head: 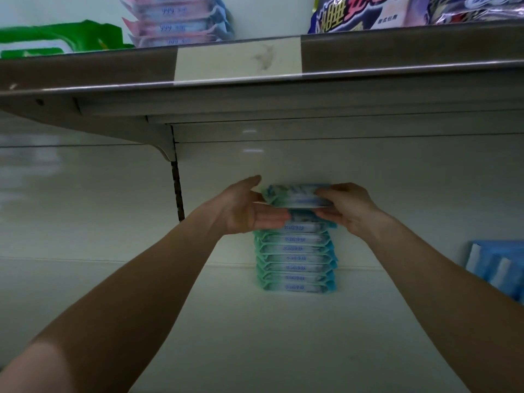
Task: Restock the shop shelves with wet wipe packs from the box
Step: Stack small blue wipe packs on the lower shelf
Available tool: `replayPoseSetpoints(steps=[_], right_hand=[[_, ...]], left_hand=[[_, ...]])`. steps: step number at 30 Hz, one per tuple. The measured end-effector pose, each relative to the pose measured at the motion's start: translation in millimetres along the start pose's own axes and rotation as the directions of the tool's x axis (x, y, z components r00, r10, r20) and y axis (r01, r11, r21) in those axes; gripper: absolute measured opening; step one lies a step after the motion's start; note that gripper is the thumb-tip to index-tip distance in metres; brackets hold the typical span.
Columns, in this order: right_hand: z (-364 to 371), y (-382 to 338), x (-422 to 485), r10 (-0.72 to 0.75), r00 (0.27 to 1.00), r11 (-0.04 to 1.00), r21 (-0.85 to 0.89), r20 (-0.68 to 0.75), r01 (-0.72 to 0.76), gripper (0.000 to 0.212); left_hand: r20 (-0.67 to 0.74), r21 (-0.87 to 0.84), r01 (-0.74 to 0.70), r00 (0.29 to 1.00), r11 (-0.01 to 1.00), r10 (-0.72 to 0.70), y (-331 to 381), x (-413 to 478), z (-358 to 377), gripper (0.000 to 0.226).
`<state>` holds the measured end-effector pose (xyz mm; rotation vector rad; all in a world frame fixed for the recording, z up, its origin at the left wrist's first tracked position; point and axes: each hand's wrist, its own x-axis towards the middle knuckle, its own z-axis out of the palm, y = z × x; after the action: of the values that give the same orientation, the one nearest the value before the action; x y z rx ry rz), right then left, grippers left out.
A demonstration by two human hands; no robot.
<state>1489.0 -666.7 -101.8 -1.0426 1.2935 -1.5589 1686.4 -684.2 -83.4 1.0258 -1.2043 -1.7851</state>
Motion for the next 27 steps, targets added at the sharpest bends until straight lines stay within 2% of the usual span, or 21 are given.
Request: replayPoseSetpoints(steps=[3,5,7,10,12,14,18,20,21,22,24,25,27], right_hand=[[0,8,0,-0.065,0.998,0.982,-0.178,0.020,0.068,0.006],[1,9,-1,-0.133,0.990,0.955,-0.263,0.038,0.139,0.005],[0,12,1,-0.185,0.981,0.912,-0.362,0.058,0.194,0.013],[-3,22,6,-0.229,0.972,0.807,-0.547,0.055,0.221,0.020],[-8,30,10,-0.287,0.957,0.700,-0.671,0.050,0.245,0.028],[-11,34,11,-0.319,0.946,0.580,-0.777,0.059,0.244,0.031],[-14,30,11,-0.357,0.930,0.407,-0.880,0.093,0.244,0.031],[-15,26,8,-0.385,0.914,0.359,-0.892,0.126,0.274,0.030],[-14,25,7,-0.400,0.903,0.372,-0.873,0.155,0.315,0.029],[-13,25,6,-0.398,0.895,0.403,-0.837,0.203,0.370,0.029],[-8,25,4,-0.351,0.878,0.419,-0.785,0.325,0.457,0.036],[-6,27,4,-0.317,0.877,0.395,-0.790,0.361,0.469,0.037],[-5,31,6,-0.314,0.875,0.338,-0.818,0.368,0.465,0.032]], left_hand=[[-0.117,0.251,-0.050,0.990,0.967,0.082,-2,7,2,0.043],[-0.245,0.459,-0.074,0.947,0.885,0.207,-2,15,5,0.029],[-0.326,0.604,-0.037,0.900,0.796,0.288,-2,24,3,0.021],[-0.363,0.726,0.041,0.871,0.687,0.331,-7,37,-5,0.024],[-0.366,0.825,0.105,0.847,0.555,0.385,-11,40,-9,0.024],[-0.341,0.882,0.113,0.824,0.458,0.453,-15,40,-12,0.024],[-0.282,0.911,0.047,0.794,0.409,0.538,-20,39,-14,0.020],[-0.200,0.940,-0.046,0.726,0.337,0.658,-22,36,-13,0.032],[-0.117,0.945,-0.135,0.709,0.297,0.696,-23,33,-12,0.042],[-0.007,0.944,-0.225,0.719,0.243,0.695,-25,31,-10,0.051],[0.170,0.946,-0.299,0.784,0.123,0.597,-28,33,-8,0.057],[0.204,0.951,-0.299,0.805,0.084,0.557,-30,35,-8,0.053],[0.195,0.960,-0.273,0.804,0.057,0.562,-34,40,-7,0.042]])
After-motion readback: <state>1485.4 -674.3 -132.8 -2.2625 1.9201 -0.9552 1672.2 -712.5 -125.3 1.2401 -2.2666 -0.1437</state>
